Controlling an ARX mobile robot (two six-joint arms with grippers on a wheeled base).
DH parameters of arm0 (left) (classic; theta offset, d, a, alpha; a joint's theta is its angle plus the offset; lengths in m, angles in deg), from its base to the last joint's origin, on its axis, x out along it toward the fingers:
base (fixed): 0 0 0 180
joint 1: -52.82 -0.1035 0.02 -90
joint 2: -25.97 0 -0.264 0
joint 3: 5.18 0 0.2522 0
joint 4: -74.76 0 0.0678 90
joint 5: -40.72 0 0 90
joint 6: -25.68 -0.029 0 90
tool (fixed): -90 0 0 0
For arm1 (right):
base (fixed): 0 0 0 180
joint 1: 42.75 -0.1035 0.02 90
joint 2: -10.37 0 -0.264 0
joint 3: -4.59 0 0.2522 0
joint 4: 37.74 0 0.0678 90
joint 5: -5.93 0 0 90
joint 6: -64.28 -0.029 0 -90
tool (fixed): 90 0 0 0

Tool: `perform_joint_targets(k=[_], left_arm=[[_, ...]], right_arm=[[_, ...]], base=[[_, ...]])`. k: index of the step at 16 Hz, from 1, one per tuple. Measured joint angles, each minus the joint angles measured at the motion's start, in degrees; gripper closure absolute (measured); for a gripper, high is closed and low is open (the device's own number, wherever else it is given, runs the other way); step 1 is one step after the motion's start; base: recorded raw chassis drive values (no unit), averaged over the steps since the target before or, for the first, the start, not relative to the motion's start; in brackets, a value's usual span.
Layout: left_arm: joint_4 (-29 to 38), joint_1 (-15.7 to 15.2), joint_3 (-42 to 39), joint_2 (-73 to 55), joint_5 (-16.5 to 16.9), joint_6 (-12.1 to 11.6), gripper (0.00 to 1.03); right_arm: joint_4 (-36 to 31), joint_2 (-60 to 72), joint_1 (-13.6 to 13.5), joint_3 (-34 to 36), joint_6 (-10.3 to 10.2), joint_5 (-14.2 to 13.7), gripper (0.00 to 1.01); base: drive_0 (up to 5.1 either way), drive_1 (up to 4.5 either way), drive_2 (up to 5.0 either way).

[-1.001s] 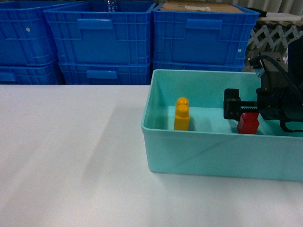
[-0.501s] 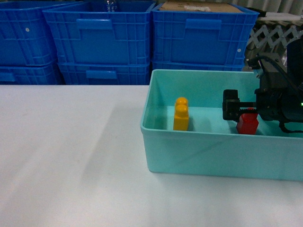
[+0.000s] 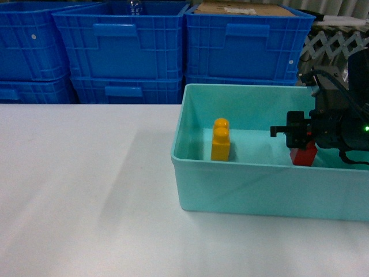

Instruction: Pick red block from blue box to shelf

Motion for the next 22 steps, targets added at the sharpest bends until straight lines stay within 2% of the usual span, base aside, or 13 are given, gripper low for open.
perform_joint_targets(k=[1,2,8,9,11,13,17,20,22], left_arm=[[0.0,0.0,0.0,0.0,0.0,0.0,0.05],[0.0,0.0,0.0,0.0,0.0,0.0,0.05],[0.0,0.0,0.0,0.0,0.0,0.0,0.05],[0.0,0.0,0.0,0.0,0.0,0.0,0.05],[0.0,0.0,0.0,0.0,0.0,0.0,0.05],[0.0,0.0,0.0,0.0,0.0,0.0,0.05],[0.0,0.0,0.0,0.0,0.0,0.0,0.05],[0.0,0.0,0.0,0.0,0.0,0.0,0.05],[0.0,0.0,0.0,0.0,0.0,0.0,0.05]], right_arm=[[0.2,0.0,0.0,0.0,0.0,0.2,0.74],[0.4,0.2,0.0,-0.1,0.0,0.3,0.67],[0.5,1.0,-0.7,-0.1,0.0,0.7,0.05],[0.6,1.0,-0.8,-0.1,0.0,0.3,0.02],[0.3,1.4,-1.0,-0.1,0.1,-0.9,0.07],[-0.1,2.7,-1.4,0.8,1.5,-2.0,0.26],[1.4,2.1,-0.9,0.5,1.5,-2.4,0.69],[2.4,1.4,-1.1,0.3,1.5,-2.4,0.72],[4.6,-0.1,-1.8,0.3,1.5,-0.4,0.72]], base=[[0.0,0.00,0.0],[0.0,0.00,0.0],[0.0,0.00,0.0],[0.0,0.00,0.0],[0.0,0.00,0.0],[0.0,0.00,0.0],[0.0,0.00,0.0],[0.0,0.00,0.0],[0.0,0.00,0.0]])
